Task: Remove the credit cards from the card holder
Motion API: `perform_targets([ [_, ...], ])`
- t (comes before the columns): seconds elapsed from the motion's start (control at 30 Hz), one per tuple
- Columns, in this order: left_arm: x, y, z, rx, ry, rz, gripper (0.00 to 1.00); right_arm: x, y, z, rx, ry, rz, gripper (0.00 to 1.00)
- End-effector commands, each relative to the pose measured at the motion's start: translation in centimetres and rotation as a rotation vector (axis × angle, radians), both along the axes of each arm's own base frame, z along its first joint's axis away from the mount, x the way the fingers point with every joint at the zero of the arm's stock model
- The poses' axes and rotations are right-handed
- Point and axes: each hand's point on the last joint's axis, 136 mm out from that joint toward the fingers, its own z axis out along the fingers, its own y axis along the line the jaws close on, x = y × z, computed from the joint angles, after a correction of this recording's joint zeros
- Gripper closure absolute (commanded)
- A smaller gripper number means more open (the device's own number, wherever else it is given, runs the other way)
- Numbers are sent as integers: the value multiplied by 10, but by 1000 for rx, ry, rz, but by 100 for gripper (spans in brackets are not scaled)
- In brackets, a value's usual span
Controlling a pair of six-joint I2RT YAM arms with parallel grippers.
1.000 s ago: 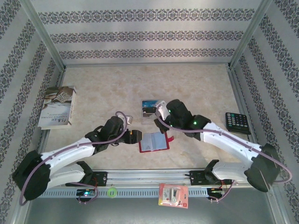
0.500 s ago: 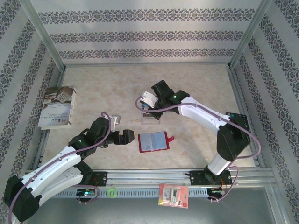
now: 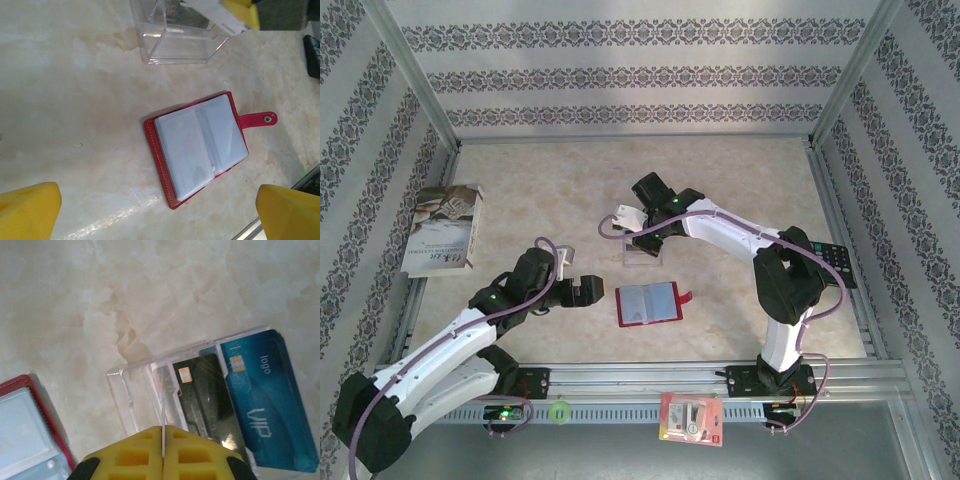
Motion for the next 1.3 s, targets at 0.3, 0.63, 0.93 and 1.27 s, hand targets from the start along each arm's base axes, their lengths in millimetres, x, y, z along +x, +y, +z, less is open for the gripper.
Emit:
perform_targets([
  [0.3, 4, 5, -10, -19, 39, 18, 0, 12, -7, -21, -54, -27, 22, 100],
  [0.63, 8, 5, -17, -40, 67, 24, 0, 6, -6, -33, -77, 25, 37, 98],
  [0.93, 8, 1, -9, -78, 48, 16, 0, 37, -3, -10, -7, -130, -96, 63],
  [1.27, 17, 9, 24, -151, -89, 97, 0, 26, 5, 89, 446, -203, -413, 55],
])
